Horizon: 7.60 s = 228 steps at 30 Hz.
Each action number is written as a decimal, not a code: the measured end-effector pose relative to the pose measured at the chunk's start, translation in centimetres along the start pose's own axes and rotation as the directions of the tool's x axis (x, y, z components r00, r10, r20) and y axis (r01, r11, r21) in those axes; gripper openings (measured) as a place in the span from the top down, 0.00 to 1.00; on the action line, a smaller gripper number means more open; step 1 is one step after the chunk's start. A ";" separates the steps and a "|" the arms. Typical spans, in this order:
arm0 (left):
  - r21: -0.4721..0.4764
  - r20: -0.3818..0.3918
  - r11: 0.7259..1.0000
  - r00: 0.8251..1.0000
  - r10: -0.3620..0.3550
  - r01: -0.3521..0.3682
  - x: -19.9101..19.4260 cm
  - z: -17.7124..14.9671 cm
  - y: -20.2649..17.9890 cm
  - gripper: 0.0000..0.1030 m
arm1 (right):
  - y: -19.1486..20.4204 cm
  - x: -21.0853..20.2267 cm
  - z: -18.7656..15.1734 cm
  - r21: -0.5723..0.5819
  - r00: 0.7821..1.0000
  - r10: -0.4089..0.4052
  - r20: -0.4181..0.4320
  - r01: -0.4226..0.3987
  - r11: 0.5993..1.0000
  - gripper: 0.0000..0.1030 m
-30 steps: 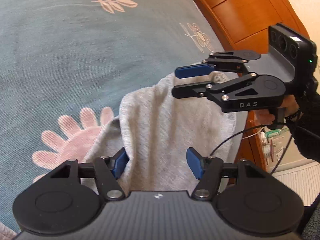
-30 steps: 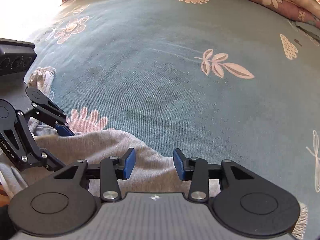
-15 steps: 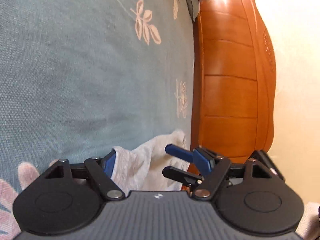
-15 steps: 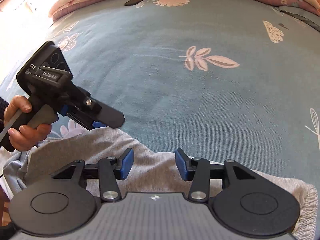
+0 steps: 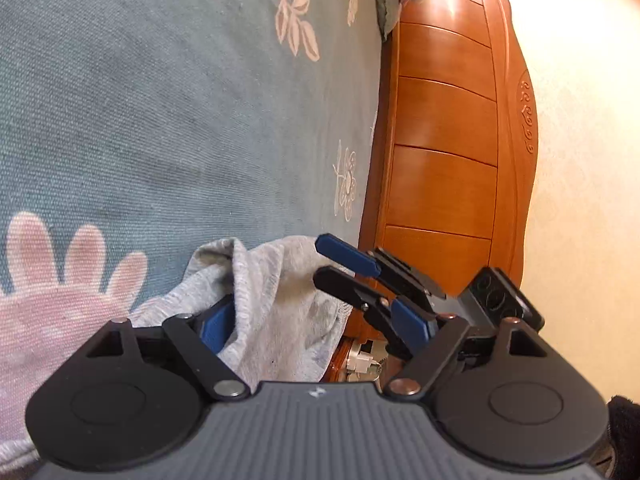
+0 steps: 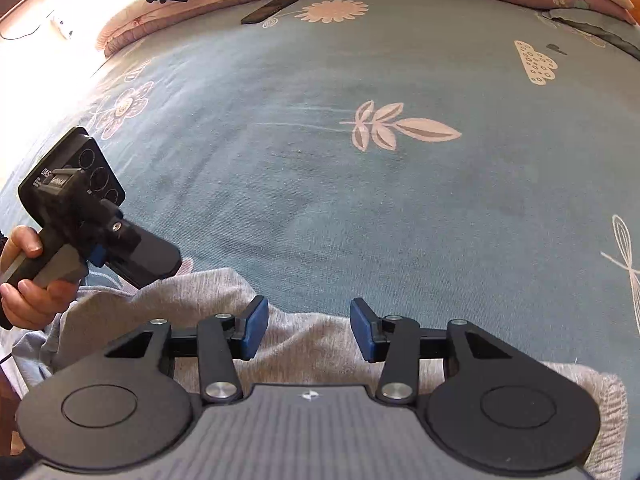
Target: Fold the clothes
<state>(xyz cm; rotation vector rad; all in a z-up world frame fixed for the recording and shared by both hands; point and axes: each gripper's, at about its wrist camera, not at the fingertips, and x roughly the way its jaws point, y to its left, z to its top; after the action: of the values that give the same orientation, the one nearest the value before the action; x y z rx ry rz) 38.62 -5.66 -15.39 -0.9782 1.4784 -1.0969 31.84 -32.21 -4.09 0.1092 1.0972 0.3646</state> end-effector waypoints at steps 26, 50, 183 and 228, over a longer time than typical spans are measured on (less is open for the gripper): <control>0.155 0.245 0.973 0.961 0.130 -0.171 -2.3 -0.1 -1.2 0.20 | 1.1 5.4 7.9 0.056 0.935 0.335 -0.115 -0.331 0.942 0.91; 0.470 0.245 0.775 0.906 0.346 -0.423 -1.6 1.1 -2.9 0.34 | -4.4 -0.7 -0.9 0.242 0.994 0.106 -0.036 -0.095 0.966 0.73; -0.264 0.339 0.261 0.164 0.926 -0.929 -17.9 -6.6 -9.5 0.96 | 7.8 0.1 -7.4 -0.095 0.980 -0.183 -0.078 0.176 0.980 0.24; -0.514 -0.004 0.064 0.077 0.997 -0.855 -31.2 -29.5 1.1 0.94 | 14.1 1.3 -3.8 -0.550 0.915 -0.388 -0.112 0.269 0.791 0.24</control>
<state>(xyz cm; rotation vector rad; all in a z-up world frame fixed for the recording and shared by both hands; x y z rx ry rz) 14.55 28.79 -6.36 -0.1486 1.5626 0.4543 25.66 -18.96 -3.20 -0.6248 1.1730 0.3519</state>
